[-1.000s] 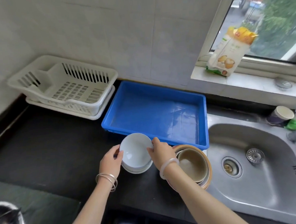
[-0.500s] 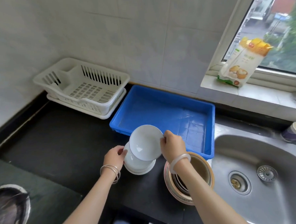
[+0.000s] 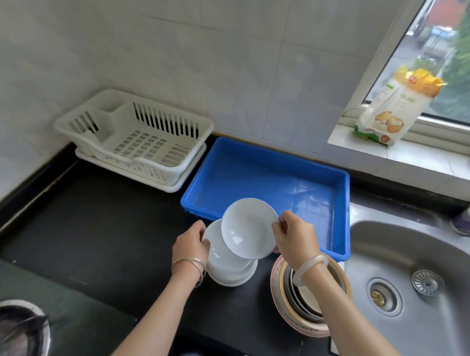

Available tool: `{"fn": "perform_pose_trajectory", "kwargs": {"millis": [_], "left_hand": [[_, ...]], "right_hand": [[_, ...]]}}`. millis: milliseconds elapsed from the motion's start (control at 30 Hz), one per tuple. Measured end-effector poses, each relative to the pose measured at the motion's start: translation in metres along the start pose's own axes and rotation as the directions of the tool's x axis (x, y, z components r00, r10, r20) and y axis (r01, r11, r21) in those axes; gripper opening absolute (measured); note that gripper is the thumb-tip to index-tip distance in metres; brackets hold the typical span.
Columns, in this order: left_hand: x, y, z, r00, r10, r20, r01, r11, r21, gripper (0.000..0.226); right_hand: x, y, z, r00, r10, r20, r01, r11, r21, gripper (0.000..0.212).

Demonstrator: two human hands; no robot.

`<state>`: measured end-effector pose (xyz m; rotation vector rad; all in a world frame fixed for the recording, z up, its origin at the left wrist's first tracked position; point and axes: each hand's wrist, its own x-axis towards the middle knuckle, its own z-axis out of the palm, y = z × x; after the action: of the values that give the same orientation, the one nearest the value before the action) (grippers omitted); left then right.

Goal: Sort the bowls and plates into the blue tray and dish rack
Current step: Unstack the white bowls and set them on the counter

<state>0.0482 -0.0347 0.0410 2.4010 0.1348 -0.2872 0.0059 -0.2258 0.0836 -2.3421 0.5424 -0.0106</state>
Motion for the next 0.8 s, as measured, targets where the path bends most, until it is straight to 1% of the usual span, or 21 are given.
{"fn": "perform_pose_trajectory", "kwargs": {"millis": [100, 200, 300, 400, 500, 600, 667, 800], "left_hand": [[0.011, -0.003, -0.024, 0.999, -0.027, -0.016, 0.025, 0.993, -0.114, 0.010], [0.027, -0.012, -0.054, 0.997, -0.064, -0.047, 0.053, 0.977, -0.207, 0.019], [0.042, -0.036, -0.084, 0.986, -0.151, -0.078, 0.119, 0.942, -0.312, 0.022], [0.054, -0.072, -0.112, 0.961, -0.250, -0.120, 0.187, 0.903, -0.388, 0.025], [0.063, -0.111, -0.135, 0.917, -0.364, -0.162, 0.255, 0.849, -0.463, 0.027], [0.071, -0.147, -0.154, 0.861, -0.467, -0.202, 0.290, 0.776, -0.560, 0.027], [0.077, -0.168, -0.163, 0.822, -0.532, -0.204, 0.309, 0.717, -0.625, 0.028], [0.092, -0.203, -0.174, 0.736, -0.649, -0.193, 0.326, 0.590, -0.738, 0.030]], "right_hand": [[0.006, -0.020, -0.001, 0.999, -0.049, -0.012, 0.049, 0.998, 0.040, 0.024], [0.016, -0.048, 0.004, 0.992, -0.122, -0.012, 0.123, 0.991, 0.050, 0.023], [0.031, -0.082, 0.019, 0.983, -0.178, 0.049, 0.174, 0.982, 0.070, 0.018], [0.046, -0.117, 0.046, 0.967, -0.207, 0.146, 0.190, 0.974, 0.122, 0.013], [0.061, -0.147, 0.082, 0.942, -0.239, 0.237, 0.207, 0.967, 0.150, 0.014], [0.077, -0.173, 0.125, 0.910, -0.260, 0.322, 0.213, 0.962, 0.173, 0.014], [0.089, -0.187, 0.154, 0.890, -0.252, 0.380, 0.191, 0.963, 0.191, 0.014], [0.113, -0.213, 0.210, 0.846, -0.269, 0.461, 0.202, 0.961, 0.191, 0.008]]}}
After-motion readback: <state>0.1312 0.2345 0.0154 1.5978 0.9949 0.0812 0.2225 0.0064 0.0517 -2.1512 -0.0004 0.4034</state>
